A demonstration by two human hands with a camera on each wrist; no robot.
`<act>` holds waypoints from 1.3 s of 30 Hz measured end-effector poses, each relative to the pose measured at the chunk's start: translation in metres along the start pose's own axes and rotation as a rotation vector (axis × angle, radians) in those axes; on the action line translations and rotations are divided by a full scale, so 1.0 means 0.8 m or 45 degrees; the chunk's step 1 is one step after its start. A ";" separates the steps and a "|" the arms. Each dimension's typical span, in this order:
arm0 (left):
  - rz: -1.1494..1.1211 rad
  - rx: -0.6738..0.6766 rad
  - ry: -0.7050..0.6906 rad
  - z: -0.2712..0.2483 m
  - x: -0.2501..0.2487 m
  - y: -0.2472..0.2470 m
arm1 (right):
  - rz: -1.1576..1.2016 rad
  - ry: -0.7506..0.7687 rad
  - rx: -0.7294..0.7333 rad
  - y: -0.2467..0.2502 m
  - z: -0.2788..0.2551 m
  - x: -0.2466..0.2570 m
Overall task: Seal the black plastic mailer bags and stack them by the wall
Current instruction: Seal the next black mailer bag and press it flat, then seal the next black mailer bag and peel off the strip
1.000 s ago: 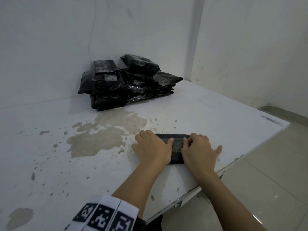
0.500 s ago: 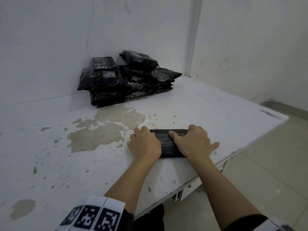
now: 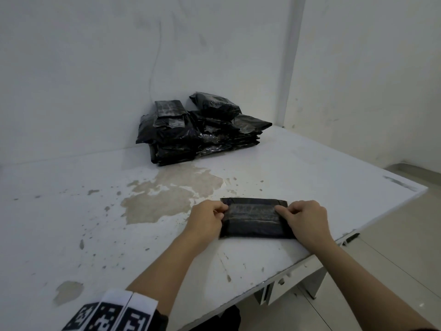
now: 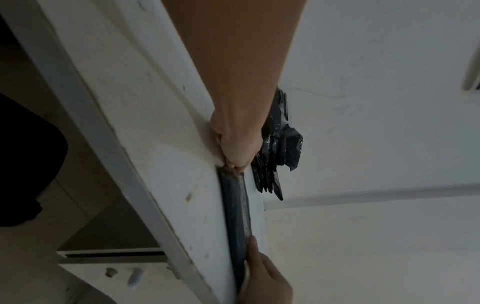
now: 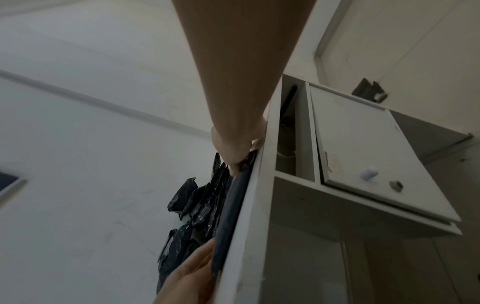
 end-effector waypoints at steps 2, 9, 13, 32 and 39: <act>0.037 0.151 -0.079 -0.010 -0.001 0.000 | -0.007 0.035 0.095 0.002 -0.004 0.001; 0.551 0.414 -0.494 -0.036 -0.005 -0.004 | -0.121 0.218 0.664 -0.013 -0.019 0.030; 0.591 0.388 -0.573 -0.037 0.000 0.006 | -0.507 0.433 0.845 -0.038 -0.033 0.060; 0.646 -0.017 -0.189 -0.092 0.196 0.246 | -0.146 0.509 0.081 -0.161 0.164 0.361; 0.697 -0.218 -0.358 -0.086 0.189 0.248 | -0.318 0.300 0.035 -0.222 0.265 0.410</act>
Point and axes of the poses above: each hand's wrist, its own z-axis towards the middle knuckle, its own y-axis out of the back of the hand, x = y × z, the point moved 7 cm from there along z, towards the middle knuckle, and after that the axes turned 3 degrees about -x, right-handed, at the moved point
